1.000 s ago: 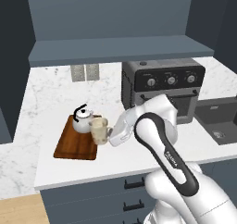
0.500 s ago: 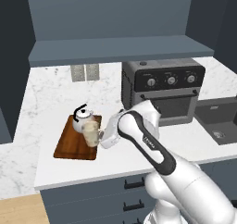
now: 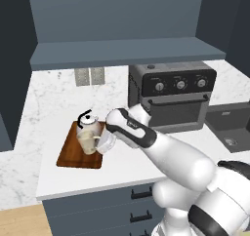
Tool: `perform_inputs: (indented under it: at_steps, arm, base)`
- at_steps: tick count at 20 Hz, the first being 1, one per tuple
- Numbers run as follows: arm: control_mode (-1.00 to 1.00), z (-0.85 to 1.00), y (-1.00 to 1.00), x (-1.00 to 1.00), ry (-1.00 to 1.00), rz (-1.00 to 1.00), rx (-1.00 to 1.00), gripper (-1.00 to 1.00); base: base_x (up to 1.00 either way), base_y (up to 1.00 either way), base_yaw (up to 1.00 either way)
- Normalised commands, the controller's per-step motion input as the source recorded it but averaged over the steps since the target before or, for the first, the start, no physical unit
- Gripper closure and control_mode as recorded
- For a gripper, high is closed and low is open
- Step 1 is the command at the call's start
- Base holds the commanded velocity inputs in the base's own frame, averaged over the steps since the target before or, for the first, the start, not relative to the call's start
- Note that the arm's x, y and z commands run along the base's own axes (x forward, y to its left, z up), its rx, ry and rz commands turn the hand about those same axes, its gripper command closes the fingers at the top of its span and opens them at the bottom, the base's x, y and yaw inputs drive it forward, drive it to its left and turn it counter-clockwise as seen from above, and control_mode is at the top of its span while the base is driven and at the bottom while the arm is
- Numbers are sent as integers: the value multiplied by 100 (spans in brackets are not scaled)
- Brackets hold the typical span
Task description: Pick the kettle from the counter and place it on the tray. Then pick the mug from the cabinet and place it on the tray. Then close the cabinet doors.
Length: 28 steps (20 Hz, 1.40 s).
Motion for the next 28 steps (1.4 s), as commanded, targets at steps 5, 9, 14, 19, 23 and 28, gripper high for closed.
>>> perform_inputs:
  at_steps: [5,9,14,19,23,28]
  arm:
    - [-100,-30,12,36,3,5,-1,100]
    - [-100,-30,10,14,0,5,0,100]
    - [-100,-34,14,14,0,3,-1,100]
    - [-100,-18,12,22,0,0,0,100]
    - [-100,-14,9,24,0,0,0,100]
    - [-100,-32,13,20,0,0,0,100]
  base:
    - [0,0,0]
    - [0,0,0]
    - [0,0,0]
    - [0,0,0]
    - [0,0,0]
    - [0,0,0]
